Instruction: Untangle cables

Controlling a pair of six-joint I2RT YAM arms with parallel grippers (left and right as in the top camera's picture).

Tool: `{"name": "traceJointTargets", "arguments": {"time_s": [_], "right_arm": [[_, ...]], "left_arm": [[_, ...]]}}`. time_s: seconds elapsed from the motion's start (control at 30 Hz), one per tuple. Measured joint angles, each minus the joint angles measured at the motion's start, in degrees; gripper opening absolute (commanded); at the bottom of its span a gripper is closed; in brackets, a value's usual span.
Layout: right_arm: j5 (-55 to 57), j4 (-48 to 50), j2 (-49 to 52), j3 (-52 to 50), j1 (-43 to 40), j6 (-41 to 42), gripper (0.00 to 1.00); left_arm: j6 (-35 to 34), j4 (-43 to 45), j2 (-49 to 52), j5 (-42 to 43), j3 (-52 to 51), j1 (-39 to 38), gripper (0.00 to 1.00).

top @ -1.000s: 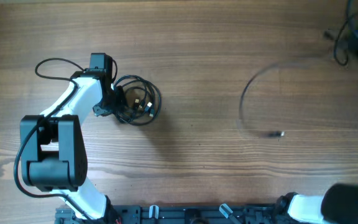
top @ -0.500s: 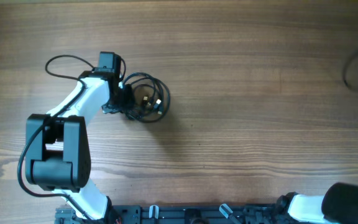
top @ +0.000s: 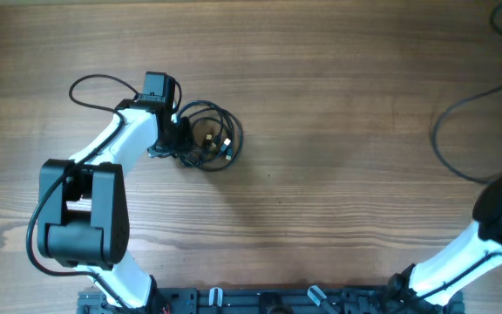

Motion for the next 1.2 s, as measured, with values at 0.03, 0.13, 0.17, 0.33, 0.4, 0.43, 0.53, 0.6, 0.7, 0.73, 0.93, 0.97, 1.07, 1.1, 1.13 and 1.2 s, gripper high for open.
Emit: {"name": "traceJointTargets", "arguments": {"time_s": [0.03, 0.13, 0.17, 0.33, 0.4, 0.43, 0.53, 0.6, 0.7, 0.73, 0.93, 0.97, 1.07, 1.1, 1.13, 1.2], "right_arm": [[-2.01, 0.63, 1.09, -0.04, 0.07, 0.09, 0.38], [-5.77, 3.43, 2.16, -0.17, 0.07, -0.20, 1.00], [-6.32, 4.59, 2.14, -0.17, 0.07, -0.39, 1.00], [-7.63, 5.64, 2.14, -0.17, 0.07, -2.84, 1.00], [-8.20, 5.68, 2.14, -0.17, 0.07, -3.32, 1.00], [-8.68, 5.53, 2.14, -0.17, 0.04, -3.50, 1.00], [-12.79, 2.99, 2.14, -0.17, 0.07, -3.54, 0.91], [-16.48, 0.68, 2.14, -0.20, 0.07, -3.72, 0.91], [-21.84, -4.70, 2.14, -0.20, 0.44, -3.91, 0.89], [-22.64, -5.86, 2.14, -0.20, 0.61, -3.93, 0.89], [-27.04, -14.73, 2.14, -2.43, 4.98, -3.93, 0.96], [-27.52, -16.17, 2.14, -4.02, 7.39, -3.98, 0.97], [-27.98, -17.94, 2.14, -6.71, 11.23, -4.13, 0.99], [-28.06, -18.16, 2.14, -8.17, 12.87, -4.13, 0.99], [-28.15, -18.12, 2.14, -9.49, 14.19, -4.13, 1.00], [-28.33, -17.40, 2.14, -13.46, 18.23, -4.13, 1.00]], "left_arm": [[0.00, 0.02, 0.00, 0.00, 0.00, 0.00, 0.22], [0.00, 0.15, 0.00, 0.00, 0.00, 0.00, 0.23], [0.00, 0.13, 0.00, 0.00, 0.00, 0.00, 0.23], [0.04, 0.17, 0.00, 0.02, 0.00, 0.00, 0.27], [0.22, 0.17, 0.00, 0.02, 0.02, 0.00, 0.27], [0.22, 0.17, 0.00, 0.02, 0.00, 0.00, 0.27], [0.33, 0.24, 0.00, 0.02, 0.00, 0.00, 0.16], [0.44, 0.57, 0.00, 0.02, 0.00, 0.00, 0.14], [0.63, 1.01, 0.00, 0.17, 0.02, 0.00, 0.11], [0.61, 1.05, 0.00, 0.22, 0.00, 0.00, 0.10], [3.67, 1.70, 0.00, 6.73, 0.00, 0.00, 0.11], [4.55, 1.68, 0.00, 9.27, 0.00, 0.00, 0.11], [5.84, 1.66, 0.00, 12.76, 0.00, 0.00, 0.10], [6.51, 1.66, 0.00, 13.11, 0.00, 0.00, 0.10], [7.28, 1.66, 0.00, 15.30, 0.00, 0.00, 0.10], [9.92, 1.68, 0.00, 20.63, 0.00, 0.00, 0.11]]}}
